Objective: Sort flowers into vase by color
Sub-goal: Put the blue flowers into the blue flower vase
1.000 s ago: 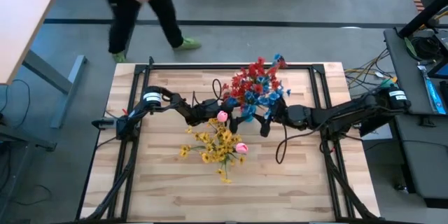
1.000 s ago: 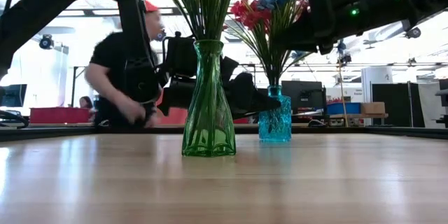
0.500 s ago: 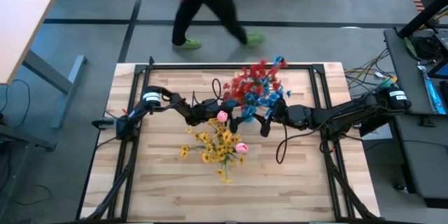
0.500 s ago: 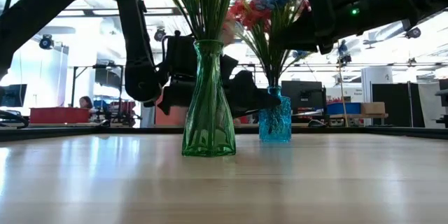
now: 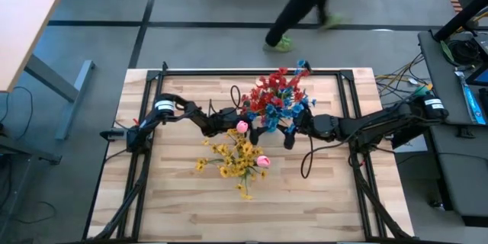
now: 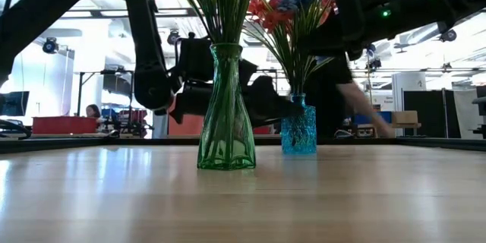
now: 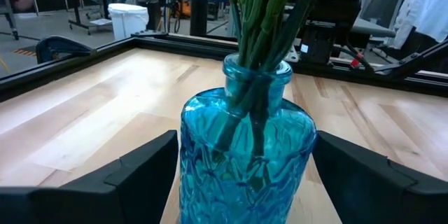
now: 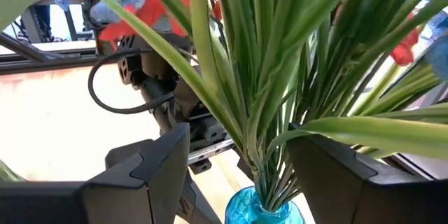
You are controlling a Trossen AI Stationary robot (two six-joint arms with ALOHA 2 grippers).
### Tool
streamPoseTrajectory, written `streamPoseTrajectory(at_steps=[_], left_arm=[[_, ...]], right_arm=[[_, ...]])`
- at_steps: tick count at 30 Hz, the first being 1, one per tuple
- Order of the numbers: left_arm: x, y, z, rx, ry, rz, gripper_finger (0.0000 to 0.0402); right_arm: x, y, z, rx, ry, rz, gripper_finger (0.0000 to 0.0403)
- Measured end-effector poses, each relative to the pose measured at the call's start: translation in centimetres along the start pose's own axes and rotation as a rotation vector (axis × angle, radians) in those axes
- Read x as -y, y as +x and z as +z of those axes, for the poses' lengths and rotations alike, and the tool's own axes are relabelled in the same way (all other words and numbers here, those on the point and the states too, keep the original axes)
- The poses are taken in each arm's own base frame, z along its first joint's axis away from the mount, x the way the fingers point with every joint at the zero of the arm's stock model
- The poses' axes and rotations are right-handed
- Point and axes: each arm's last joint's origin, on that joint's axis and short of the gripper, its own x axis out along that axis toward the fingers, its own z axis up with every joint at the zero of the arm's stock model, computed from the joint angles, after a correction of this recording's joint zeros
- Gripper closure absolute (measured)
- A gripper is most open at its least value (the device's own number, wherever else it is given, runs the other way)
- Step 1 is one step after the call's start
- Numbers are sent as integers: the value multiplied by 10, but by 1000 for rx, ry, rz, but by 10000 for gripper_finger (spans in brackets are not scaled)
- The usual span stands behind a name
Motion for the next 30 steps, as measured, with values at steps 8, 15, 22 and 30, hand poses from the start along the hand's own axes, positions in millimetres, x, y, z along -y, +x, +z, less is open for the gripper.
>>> streamPoseTrajectory(at_steps=[8,15,22,30], left_arm=[[1,-8,8,5,14,-1,93],[-6,-37,16,-17,21,24,92],[-6,-72,37,5,87,59,92],[-4,-123,58,46,145,154,92]], right_arm=[[-1,-6,3,-5,-17,14,170],[-1,-17,5,-22,-21,36,170],[-1,-33,7,-62,-48,75,170],[2,-53,10,-93,-95,113,170]])
